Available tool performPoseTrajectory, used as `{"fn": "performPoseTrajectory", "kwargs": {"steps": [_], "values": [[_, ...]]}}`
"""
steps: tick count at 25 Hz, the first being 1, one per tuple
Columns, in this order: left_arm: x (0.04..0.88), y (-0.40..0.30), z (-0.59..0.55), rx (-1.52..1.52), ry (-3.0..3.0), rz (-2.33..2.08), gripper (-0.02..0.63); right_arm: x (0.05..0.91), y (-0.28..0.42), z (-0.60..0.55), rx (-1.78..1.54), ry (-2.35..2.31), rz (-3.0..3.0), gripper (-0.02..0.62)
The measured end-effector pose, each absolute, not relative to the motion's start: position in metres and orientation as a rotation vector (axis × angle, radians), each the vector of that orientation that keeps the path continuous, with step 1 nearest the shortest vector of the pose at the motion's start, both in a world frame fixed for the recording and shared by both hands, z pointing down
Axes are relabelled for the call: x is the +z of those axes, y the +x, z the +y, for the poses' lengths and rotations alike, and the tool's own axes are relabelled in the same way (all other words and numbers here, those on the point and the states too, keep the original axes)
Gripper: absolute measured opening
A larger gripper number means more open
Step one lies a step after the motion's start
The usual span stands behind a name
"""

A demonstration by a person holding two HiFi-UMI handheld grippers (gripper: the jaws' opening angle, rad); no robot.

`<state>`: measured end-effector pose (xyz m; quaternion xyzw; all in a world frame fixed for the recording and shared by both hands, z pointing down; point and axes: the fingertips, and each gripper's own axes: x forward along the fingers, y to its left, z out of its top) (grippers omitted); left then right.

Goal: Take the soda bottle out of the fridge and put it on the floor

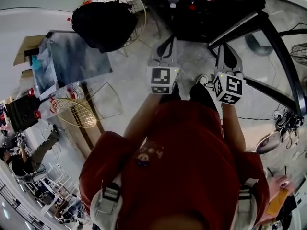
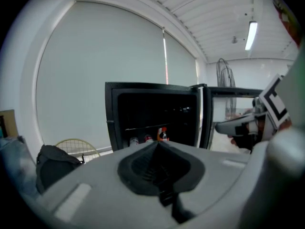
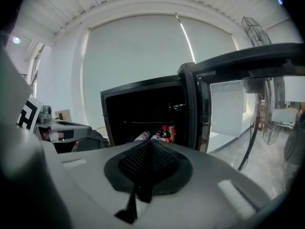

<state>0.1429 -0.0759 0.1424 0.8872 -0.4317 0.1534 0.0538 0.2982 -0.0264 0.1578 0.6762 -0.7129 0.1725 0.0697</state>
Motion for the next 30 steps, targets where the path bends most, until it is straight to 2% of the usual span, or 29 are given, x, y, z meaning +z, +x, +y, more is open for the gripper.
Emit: {"fn": "performPoseTrajectory", "kwargs": {"steps": [15,30], "values": [[0.115,0.116,-0.062,0.405,2.772,-1.350,0.000,0.147,0.283,-0.007,0.474,2.054,-2.141,0.000],[0.111,0.120,-0.064,0.377,2.781,-1.328,0.000,0.144,0.283,-0.012,0.459,2.067,-2.124,0.000]]}}
